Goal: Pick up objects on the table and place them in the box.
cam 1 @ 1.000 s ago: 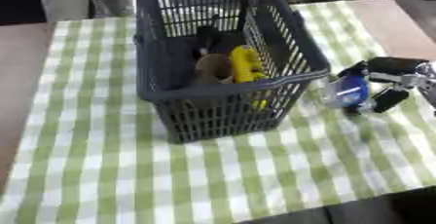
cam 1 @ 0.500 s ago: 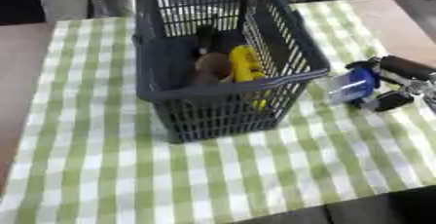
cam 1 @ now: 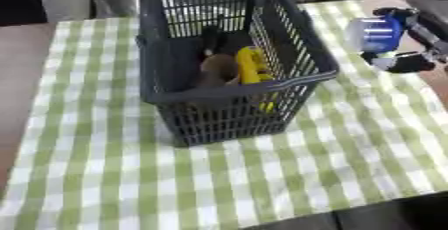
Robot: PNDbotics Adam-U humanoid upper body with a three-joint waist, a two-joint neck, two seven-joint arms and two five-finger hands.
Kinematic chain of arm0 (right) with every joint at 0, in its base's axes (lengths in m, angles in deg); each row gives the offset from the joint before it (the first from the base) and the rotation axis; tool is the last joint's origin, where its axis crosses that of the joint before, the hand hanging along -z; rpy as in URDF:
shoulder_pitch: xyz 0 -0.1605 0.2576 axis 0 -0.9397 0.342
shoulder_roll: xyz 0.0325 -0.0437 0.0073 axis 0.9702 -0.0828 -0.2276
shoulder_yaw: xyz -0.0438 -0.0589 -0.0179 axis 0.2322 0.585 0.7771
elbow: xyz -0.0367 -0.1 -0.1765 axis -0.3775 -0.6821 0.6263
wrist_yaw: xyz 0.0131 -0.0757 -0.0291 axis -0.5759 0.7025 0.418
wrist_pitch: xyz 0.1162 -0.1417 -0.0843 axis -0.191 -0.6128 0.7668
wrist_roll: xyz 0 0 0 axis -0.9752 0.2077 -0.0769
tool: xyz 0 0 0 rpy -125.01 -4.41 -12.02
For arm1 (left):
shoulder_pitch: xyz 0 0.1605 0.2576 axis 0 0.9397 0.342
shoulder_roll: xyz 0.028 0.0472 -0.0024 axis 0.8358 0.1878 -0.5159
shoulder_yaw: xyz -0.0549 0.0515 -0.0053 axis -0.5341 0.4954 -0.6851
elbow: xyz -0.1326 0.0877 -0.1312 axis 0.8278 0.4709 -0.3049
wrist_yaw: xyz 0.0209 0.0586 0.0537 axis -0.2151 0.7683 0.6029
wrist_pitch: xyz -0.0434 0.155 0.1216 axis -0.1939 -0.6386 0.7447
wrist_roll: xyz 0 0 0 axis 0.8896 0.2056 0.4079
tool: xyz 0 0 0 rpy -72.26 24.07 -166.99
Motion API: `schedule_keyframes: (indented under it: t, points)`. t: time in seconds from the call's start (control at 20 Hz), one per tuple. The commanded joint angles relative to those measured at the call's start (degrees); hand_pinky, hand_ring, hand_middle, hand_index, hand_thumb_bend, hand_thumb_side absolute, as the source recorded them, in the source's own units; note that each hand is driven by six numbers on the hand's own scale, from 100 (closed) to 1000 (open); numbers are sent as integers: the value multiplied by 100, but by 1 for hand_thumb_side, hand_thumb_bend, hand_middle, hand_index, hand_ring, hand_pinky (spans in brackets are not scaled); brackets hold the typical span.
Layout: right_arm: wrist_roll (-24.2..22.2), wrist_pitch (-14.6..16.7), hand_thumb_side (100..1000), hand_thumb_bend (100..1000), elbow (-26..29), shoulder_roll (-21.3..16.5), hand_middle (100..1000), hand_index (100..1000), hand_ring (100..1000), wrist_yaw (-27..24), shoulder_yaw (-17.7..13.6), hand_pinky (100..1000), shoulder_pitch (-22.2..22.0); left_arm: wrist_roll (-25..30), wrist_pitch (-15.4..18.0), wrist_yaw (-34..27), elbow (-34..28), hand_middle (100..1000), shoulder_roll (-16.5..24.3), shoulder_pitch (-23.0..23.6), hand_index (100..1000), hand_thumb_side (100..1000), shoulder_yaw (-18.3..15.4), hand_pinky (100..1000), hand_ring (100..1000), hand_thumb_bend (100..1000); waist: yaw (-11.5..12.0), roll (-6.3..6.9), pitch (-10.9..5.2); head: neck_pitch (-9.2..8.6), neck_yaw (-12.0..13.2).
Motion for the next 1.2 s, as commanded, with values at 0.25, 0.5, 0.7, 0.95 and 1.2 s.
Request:
schedule_keyframes:
  t: [0.25, 0.5, 0.7, 0.95, 1.2]
  points:
    - [-278, -45, 126, 206, 511, -75, 328, 528, 417, -161, 47, 420, 851, 13, 6, -26, -68, 660, 130, -12, 767, 683, -2, 474, 692, 503, 29, -60, -221, 28, -23]
    - [-591, 222, 117, 232, 556, 254, 343, 540, 430, -44, 483, 437, 1552, 38, 4, -30, -56, 660, 130, 8, 766, 683, 24, 474, 693, 504, 72, -78, -275, 28, -47]
    - [-772, 451, 107, 256, 533, 625, 359, 550, 443, 118, 758, 454, 1967, 56, 2, -39, -48, 660, 127, 13, 766, 682, 42, 474, 693, 503, 133, -70, -304, 28, -97]
    - [-818, 843, 100, 308, 530, 1118, 390, 571, 466, 530, 1106, 498, 2401, 82, 0, -51, -40, 659, 115, 23, 765, 682, 68, 474, 694, 502, 217, -57, -326, 28, -169]
    - [-738, 1332, 125, 349, 714, 1378, 424, 593, 495, 1003, 1508, 546, 2558, 102, 1, -58, -40, 659, 106, 6, 765, 683, 87, 473, 694, 503, 249, -59, -324, 28, -201]
